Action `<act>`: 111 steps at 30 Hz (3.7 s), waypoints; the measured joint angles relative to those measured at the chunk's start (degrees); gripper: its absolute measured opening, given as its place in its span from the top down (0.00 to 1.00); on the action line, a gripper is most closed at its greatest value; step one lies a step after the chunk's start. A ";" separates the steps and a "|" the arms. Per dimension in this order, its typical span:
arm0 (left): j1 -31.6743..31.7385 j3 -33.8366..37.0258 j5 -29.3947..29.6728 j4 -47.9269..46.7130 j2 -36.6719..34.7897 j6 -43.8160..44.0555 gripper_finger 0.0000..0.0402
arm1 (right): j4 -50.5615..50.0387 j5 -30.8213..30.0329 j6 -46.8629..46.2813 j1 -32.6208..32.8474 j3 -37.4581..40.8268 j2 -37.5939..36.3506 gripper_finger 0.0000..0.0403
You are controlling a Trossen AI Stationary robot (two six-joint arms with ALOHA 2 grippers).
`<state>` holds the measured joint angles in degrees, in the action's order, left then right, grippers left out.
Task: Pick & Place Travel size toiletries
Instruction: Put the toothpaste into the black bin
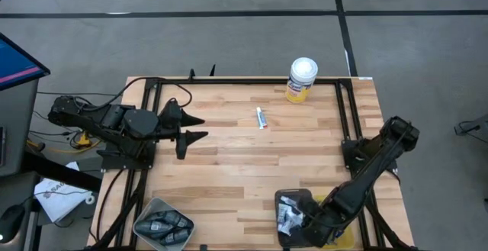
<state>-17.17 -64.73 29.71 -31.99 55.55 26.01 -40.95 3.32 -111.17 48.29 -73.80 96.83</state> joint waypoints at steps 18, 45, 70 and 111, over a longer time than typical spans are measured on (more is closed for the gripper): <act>0.00 0.00 0.35 0.11 0.02 3.01 0.47 | -10.60 10.39 24.32 -9.64 -3.66 -0.14 0.51; 0.00 0.00 0.29 -0.08 0.02 2.94 0.47 | -10.86 -10.79 62.28 -62.56 -12.35 5.30 0.25; 0.00 0.00 0.26 -0.18 0.00 2.81 0.47 | -5.29 -4.22 64.73 -65.23 -12.67 25.74 0.36; 0.00 0.00 0.26 -0.08 0.02 2.91 0.47 | -19.95 -2.87 66.48 -52.76 -16.15 9.92 0.89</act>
<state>-17.17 -64.73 29.98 -32.07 55.57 28.91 -60.90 0.45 -44.70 -4.47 -89.95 106.75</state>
